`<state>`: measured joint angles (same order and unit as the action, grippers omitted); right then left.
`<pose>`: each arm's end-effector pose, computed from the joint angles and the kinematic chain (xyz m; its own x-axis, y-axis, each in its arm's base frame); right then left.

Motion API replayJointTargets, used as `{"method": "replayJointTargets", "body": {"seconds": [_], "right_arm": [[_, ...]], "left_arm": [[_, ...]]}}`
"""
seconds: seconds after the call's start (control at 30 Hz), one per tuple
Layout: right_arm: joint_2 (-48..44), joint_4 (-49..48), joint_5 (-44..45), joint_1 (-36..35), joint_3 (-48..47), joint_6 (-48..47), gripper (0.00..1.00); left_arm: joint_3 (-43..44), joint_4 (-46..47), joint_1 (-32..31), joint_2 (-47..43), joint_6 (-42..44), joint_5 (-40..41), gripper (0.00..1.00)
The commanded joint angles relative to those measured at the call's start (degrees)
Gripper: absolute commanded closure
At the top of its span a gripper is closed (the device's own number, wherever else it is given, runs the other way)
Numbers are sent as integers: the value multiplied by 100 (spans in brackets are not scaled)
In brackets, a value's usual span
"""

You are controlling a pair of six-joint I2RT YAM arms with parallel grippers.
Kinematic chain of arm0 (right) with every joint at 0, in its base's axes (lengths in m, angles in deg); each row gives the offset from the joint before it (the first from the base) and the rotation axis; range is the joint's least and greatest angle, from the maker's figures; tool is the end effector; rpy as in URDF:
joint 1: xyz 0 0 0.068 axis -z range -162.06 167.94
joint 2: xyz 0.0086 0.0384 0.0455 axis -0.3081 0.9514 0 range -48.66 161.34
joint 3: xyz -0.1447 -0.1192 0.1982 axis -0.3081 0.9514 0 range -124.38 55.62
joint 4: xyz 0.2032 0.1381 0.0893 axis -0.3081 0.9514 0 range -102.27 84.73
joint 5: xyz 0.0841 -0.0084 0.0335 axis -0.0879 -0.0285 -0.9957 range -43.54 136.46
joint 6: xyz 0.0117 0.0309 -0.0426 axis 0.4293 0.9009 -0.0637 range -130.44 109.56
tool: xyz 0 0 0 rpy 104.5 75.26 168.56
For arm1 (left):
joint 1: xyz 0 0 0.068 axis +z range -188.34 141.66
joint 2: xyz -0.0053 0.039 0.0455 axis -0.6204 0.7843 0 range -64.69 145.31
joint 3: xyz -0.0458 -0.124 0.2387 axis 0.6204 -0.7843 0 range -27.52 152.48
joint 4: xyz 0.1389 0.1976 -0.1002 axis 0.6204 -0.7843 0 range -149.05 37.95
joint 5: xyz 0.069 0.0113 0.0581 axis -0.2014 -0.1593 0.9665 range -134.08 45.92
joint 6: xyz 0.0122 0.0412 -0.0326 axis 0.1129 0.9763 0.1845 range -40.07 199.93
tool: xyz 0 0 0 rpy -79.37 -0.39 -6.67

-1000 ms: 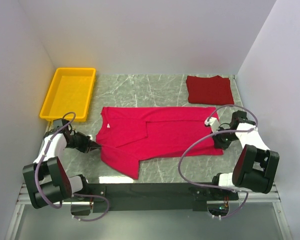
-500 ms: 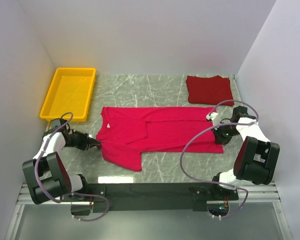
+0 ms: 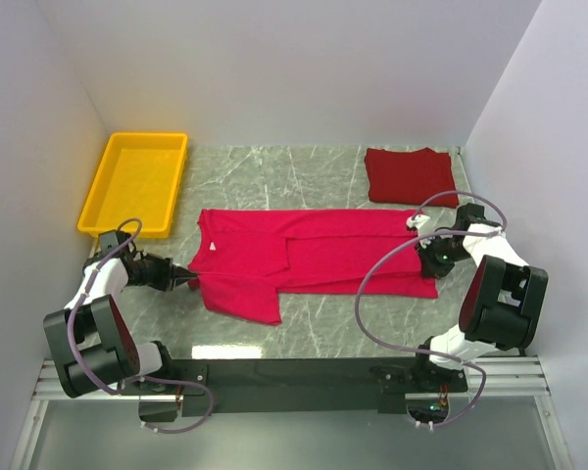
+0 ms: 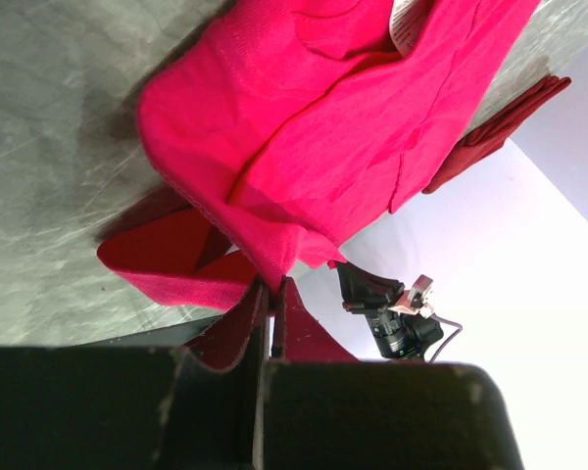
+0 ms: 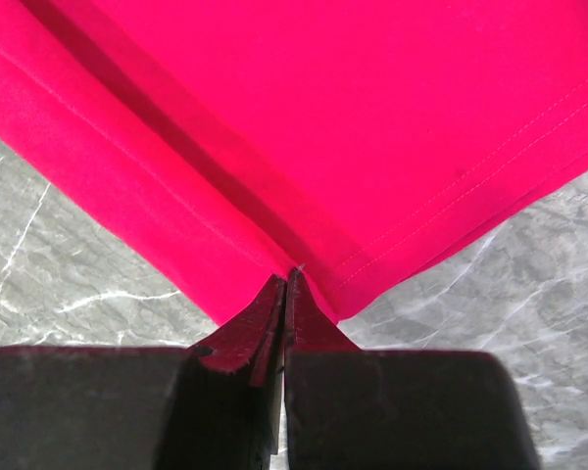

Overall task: Fold and stack the t-shirts
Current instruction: Fold the tshirt

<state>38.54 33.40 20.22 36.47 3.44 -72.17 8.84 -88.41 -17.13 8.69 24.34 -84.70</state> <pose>0.2509 -0.0675 0.1813 -0.6344 -0.6206 -0.4609 -0.7212 0.6898 0.0640 0.1997 0.0525 0.1701 -0.4215 -0.8353 0.3530 -0.7941 0.1520 -0.5885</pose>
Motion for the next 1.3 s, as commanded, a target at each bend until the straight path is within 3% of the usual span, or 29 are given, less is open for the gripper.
{"method": "replayJointTargets", "body": {"seconds": [0.0,1.27], "right_arm": [[8,-199,-48,37,-257,144,100],[482,-445,128,-270,-714,487,100]], "left_arm": [[55,182,32,-26,-110,-43,100],[-112,454,129,299,84,81,100]]}}
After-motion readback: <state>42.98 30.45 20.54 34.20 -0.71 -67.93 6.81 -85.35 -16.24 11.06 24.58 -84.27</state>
